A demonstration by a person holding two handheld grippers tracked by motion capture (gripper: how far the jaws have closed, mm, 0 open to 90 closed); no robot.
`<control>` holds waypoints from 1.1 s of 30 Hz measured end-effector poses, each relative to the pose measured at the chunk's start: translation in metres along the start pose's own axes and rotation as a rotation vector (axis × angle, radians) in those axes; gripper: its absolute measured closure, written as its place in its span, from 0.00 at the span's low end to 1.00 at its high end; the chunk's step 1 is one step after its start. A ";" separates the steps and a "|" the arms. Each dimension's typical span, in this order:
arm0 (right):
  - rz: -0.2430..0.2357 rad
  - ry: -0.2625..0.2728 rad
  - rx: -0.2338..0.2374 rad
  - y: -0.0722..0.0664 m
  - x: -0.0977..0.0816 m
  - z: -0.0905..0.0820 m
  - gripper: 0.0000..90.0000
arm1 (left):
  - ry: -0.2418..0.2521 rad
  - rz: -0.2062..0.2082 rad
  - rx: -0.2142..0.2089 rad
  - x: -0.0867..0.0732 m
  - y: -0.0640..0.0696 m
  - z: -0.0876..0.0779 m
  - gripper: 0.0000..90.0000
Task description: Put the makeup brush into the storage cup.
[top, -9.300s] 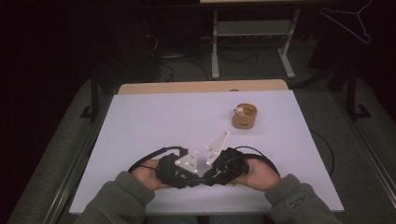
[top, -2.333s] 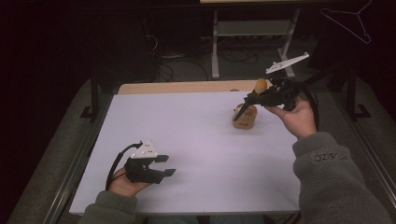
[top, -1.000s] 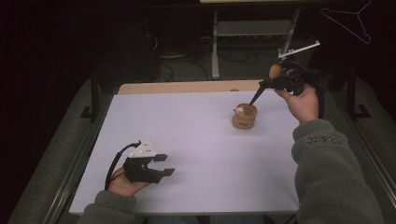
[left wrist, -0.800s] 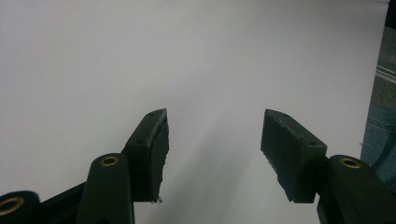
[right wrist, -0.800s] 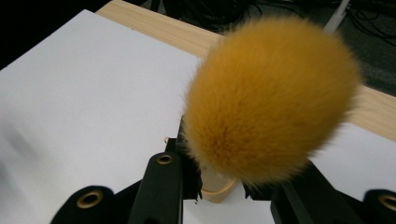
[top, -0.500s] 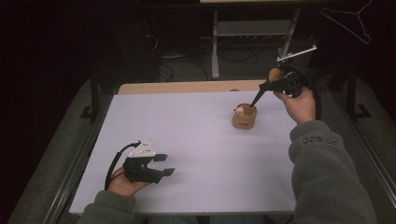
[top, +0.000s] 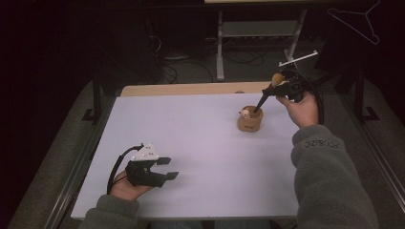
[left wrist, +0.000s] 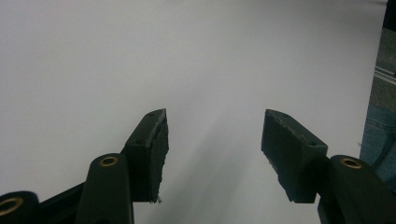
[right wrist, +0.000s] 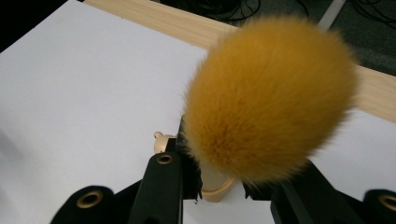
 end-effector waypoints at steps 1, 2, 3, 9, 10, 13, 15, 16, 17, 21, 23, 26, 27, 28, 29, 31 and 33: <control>0.005 -0.004 0.003 0.000 0.000 0.001 0.78 | 0.000 0.000 0.000 0.000 0.000 0.000 0.45; 0.004 -0.005 0.003 0.000 -0.001 0.002 0.78 | 0.000 0.000 0.000 0.000 0.000 0.000 0.45; 0.006 -0.002 0.001 0.000 -0.001 0.003 0.78 | 0.000 0.000 -0.001 0.000 0.000 0.000 0.45; 0.015 -0.007 -0.002 0.003 -0.005 0.010 0.78 | 0.000 -0.002 0.000 0.000 0.000 0.000 0.45; 0.018 -0.006 -0.004 0.003 -0.005 0.011 0.78 | 0.001 -0.002 0.000 0.000 0.000 0.000 0.45; 0.023 -0.009 -0.003 0.004 -0.006 0.013 0.78 | 0.000 -0.001 0.000 0.000 -0.001 -0.001 0.45; 0.025 -0.010 -0.006 0.004 -0.007 0.014 0.78 | 0.001 -0.003 0.001 0.000 -0.001 -0.001 0.45; 0.023 -0.011 -0.009 0.005 -0.008 0.015 0.78 | 0.001 -0.002 0.001 0.000 -0.001 -0.001 0.45; 0.025 -0.010 -0.006 0.005 -0.008 0.015 0.78 | 0.002 -0.003 0.002 0.000 -0.001 -0.001 0.45; 0.023 -0.009 -0.003 0.006 -0.009 0.017 0.78 | 0.003 -0.003 0.002 0.000 -0.001 -0.001 0.44; 0.030 -0.013 -0.007 0.004 -0.010 0.018 0.78 | 0.003 -0.003 0.002 0.000 -0.001 -0.001 0.44; 0.032 -0.012 -0.009 0.004 -0.010 0.020 0.78 | 0.003 -0.008 0.000 0.000 -0.001 -0.001 0.44; 0.032 -0.011 -0.011 0.005 -0.011 0.021 0.78 | 0.003 -0.004 0.001 0.000 -0.001 -0.001 0.44; 0.027 -0.007 -0.009 0.006 -0.012 0.022 0.78 | 0.004 -0.004 0.001 0.000 -0.001 -0.001 0.44; 0.038 -0.013 -0.011 0.006 -0.013 0.023 0.78 | 0.004 -0.004 0.000 0.000 -0.001 -0.001 0.44; 0.033 -0.011 -0.016 0.007 -0.014 0.025 0.78 | 0.004 -0.004 0.000 0.000 -0.001 -0.001 0.44; 0.046 -0.017 -0.016 0.008 -0.016 0.026 0.78 | 0.002 -0.004 0.000 0.000 -0.001 -0.001 0.44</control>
Point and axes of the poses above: each handheld gripper's, and its own axes: z roughly forward along the jaws, x roughly out of its top, y roughly to its right, the point moved 4 cm from there along z, roughly forward along the jaws, and after that the axes turned 12 degrees about z, right-handed, at the moved point
